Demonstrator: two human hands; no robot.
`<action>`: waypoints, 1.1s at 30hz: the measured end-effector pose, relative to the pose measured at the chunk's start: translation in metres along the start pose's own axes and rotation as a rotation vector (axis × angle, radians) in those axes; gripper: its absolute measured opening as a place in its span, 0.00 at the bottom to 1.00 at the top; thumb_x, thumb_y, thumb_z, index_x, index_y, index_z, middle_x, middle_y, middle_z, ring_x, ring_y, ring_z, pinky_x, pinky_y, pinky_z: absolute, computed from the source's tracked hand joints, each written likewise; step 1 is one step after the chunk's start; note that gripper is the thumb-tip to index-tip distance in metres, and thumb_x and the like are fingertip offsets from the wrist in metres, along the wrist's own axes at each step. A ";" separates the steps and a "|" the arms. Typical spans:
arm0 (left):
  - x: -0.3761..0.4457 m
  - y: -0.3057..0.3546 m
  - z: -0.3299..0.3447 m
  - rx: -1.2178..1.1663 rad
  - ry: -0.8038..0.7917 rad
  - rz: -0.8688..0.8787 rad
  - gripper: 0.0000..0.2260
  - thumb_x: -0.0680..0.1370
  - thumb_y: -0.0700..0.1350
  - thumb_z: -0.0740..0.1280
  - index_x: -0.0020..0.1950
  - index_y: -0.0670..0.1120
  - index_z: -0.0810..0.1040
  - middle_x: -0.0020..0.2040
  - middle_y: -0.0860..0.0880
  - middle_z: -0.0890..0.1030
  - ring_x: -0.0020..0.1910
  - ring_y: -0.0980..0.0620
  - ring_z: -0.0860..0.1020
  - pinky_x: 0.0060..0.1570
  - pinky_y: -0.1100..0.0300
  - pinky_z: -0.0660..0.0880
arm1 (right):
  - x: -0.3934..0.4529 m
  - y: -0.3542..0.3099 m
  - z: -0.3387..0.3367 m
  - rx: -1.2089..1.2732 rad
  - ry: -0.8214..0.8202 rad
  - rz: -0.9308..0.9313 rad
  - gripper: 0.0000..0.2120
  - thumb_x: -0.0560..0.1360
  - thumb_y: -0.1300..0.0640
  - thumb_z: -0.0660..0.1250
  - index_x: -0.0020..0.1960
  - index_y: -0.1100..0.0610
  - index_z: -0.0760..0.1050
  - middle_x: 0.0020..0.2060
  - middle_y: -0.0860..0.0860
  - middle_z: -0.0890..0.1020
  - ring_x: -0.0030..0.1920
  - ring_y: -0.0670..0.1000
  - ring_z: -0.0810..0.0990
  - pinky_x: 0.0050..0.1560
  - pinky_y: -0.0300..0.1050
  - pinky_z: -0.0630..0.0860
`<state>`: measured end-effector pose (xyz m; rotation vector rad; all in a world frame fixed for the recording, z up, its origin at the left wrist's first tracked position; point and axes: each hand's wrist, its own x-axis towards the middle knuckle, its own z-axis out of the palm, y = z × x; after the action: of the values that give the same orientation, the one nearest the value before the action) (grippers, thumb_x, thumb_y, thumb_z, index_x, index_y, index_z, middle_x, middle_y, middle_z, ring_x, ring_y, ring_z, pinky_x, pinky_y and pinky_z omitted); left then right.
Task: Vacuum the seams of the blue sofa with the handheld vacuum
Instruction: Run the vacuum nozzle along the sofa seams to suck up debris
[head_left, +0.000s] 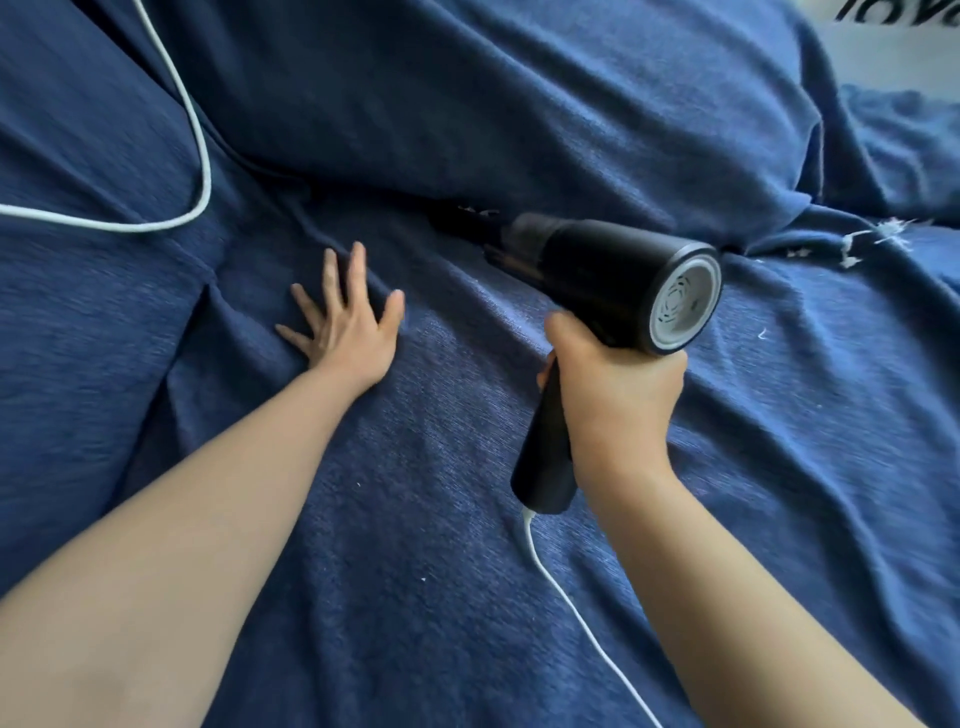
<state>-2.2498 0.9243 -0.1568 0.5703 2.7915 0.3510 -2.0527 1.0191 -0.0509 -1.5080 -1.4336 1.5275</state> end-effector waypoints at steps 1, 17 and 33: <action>-0.003 0.003 0.004 0.057 -0.028 0.015 0.29 0.79 0.65 0.51 0.77 0.64 0.42 0.79 0.55 0.39 0.76 0.36 0.38 0.66 0.27 0.39 | -0.002 0.000 0.001 0.000 -0.001 -0.027 0.18 0.56 0.46 0.68 0.33 0.61 0.75 0.28 0.58 0.80 0.37 0.66 0.83 0.46 0.63 0.82; -0.005 0.005 0.016 0.203 -0.057 0.017 0.31 0.76 0.68 0.50 0.76 0.66 0.41 0.79 0.52 0.38 0.76 0.36 0.35 0.65 0.24 0.38 | 0.011 -0.015 0.013 -0.389 -0.179 -0.364 0.12 0.68 0.49 0.76 0.43 0.48 0.72 0.35 0.48 0.80 0.44 0.58 0.82 0.46 0.51 0.78; -0.015 0.024 0.003 0.342 -0.145 -0.030 0.34 0.70 0.52 0.38 0.77 0.60 0.37 0.79 0.48 0.35 0.75 0.34 0.35 0.66 0.24 0.42 | 0.041 0.006 -0.012 -0.952 -0.408 -1.125 0.20 0.55 0.56 0.82 0.39 0.58 0.73 0.29 0.53 0.78 0.26 0.58 0.78 0.32 0.44 0.56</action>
<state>-2.2273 0.9399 -0.1492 0.5985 2.7291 -0.1725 -2.0491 1.0587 -0.0683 -0.4243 -2.7814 0.4122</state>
